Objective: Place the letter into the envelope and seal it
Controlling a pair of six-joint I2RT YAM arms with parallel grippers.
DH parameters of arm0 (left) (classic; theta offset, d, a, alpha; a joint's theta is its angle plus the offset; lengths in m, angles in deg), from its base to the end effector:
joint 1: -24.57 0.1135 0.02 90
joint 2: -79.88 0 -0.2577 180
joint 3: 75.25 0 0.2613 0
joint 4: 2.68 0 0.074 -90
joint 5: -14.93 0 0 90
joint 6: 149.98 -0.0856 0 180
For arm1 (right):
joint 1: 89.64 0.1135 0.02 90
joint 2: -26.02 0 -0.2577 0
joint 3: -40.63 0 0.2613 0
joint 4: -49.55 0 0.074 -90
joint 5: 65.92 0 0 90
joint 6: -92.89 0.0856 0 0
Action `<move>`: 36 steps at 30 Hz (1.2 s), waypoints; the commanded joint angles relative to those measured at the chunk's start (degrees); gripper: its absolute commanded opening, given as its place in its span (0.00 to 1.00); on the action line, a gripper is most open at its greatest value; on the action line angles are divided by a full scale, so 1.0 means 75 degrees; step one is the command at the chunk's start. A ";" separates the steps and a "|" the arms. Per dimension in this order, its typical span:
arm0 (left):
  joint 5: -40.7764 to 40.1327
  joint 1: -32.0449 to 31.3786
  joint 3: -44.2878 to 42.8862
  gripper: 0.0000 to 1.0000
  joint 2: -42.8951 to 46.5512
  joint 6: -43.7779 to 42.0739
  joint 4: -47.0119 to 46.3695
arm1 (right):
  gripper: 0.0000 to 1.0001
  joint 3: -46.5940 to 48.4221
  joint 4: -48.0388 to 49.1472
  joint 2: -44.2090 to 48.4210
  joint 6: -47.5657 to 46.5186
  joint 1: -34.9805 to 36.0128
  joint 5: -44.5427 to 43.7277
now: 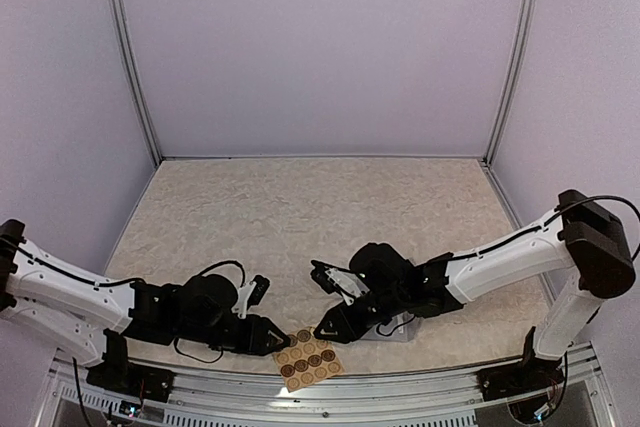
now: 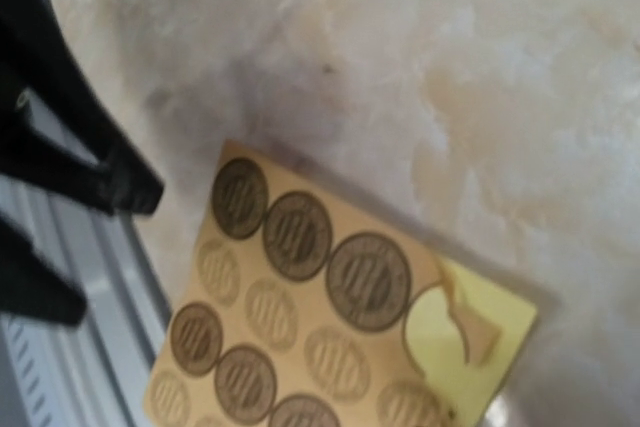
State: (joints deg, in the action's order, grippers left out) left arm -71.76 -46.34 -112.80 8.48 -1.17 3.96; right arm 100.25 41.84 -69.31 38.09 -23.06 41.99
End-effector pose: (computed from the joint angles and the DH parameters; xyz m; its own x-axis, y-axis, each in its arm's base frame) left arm 0.0856 -0.2625 0.1087 -0.9293 0.0740 -0.3618 0.3144 0.6725 -0.6700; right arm 0.1225 0.3491 0.1107 -0.7777 -0.4155 -0.4717 -0.6286 0.5051 0.5914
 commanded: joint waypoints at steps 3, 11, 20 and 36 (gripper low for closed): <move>0.0101 -0.0037 0.0244 0.35 -0.0367 0.0036 -0.0567 | 0.27 0.0519 -0.0098 -0.0603 -0.0342 0.0051 -0.0023; 0.0101 -0.0003 0.0260 0.32 -0.0795 -0.0060 -0.0732 | 0.24 0.0482 -0.0184 -0.0832 -0.0344 0.0046 -0.0081; 0.0092 0.0068 0.0385 0.31 -0.0841 -0.0095 -0.0697 | 0.26 0.0469 -0.0191 -0.1003 -0.0309 -0.0050 -0.0196; 0.0155 0.0102 0.0447 0.30 -0.0926 -0.0114 -0.0769 | 0.22 0.0441 -0.0180 -0.1242 -0.0312 -0.0119 0.0125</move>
State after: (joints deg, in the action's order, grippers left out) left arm -70.99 -45.86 -109.98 2.25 -1.21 -0.57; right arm 103.27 40.79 -77.51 35.81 -23.56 41.83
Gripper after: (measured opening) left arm 0.307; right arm 0.226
